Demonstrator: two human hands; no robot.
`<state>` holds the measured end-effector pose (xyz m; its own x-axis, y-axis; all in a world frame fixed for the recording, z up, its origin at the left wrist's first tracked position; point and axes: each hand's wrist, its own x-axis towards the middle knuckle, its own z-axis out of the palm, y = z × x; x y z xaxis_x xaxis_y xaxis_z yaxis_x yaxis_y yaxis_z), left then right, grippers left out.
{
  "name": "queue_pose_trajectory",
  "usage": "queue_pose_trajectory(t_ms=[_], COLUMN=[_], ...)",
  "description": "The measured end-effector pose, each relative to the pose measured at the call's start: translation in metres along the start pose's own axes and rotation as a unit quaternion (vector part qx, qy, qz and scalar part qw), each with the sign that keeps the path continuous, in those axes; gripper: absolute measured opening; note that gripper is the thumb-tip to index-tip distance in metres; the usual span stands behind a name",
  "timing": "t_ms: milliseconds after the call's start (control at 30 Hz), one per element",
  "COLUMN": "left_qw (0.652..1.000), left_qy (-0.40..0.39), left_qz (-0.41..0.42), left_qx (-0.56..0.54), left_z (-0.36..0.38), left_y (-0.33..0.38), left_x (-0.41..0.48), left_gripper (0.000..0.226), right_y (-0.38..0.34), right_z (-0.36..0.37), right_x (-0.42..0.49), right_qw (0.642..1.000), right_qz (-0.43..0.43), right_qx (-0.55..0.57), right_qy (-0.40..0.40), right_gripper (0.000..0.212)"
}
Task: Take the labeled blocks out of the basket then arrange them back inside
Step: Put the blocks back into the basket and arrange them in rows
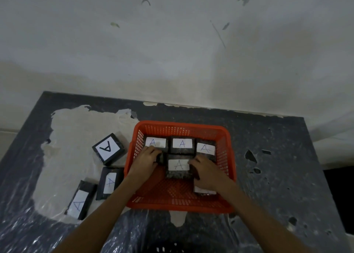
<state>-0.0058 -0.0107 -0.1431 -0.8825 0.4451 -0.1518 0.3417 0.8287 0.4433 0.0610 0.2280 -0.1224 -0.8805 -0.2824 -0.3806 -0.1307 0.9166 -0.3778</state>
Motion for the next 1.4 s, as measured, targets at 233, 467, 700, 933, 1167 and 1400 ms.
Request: queue_pose_trajectory(t_ms=[233, 467, 700, 933, 1167, 1400], left_qw=[0.998, 0.980, 0.977, 0.985, 0.972, 0.967], left_qy=[0.005, -0.071, -0.045, -0.058, 0.204, 0.103], left_qz=[0.047, 0.148, 0.160, 0.140, 0.101, -0.235], left_qx=[0.040, 0.111, 0.134, 0.081, -0.061, -0.006], left_z=[0.014, 0.037, 0.035, 0.028, -0.024, -0.059], left_y=[0.004, 0.020, 0.024, 0.024, -0.002, -0.105], left_x=[-0.007, -0.011, -0.011, -0.016, -0.034, -0.016], left_gripper=[0.057, 0.061, 0.061, 0.054, 0.026, 0.083], right_y=[0.010, 0.016, 0.015, 0.015, -0.024, -0.039], right_z=[0.018, 0.004, 0.003, 0.013, 0.030, 0.040], right_x=[-0.034, -0.024, -0.003, -0.008, -0.016, -0.025], right_qw=[0.988, 0.994, 0.992, 0.990, 0.986, 0.978], right_qz=[0.001, 0.069, 0.067, 0.080, 0.079, 0.110], right_qx=[-0.142, -0.074, -0.045, -0.047, 0.038, 0.103], right_qy=[-0.054, 0.047, 0.099, 0.106, 0.140, 0.147], right_gripper=[0.066, 0.056, 0.043, 0.059, 0.064, 0.055])
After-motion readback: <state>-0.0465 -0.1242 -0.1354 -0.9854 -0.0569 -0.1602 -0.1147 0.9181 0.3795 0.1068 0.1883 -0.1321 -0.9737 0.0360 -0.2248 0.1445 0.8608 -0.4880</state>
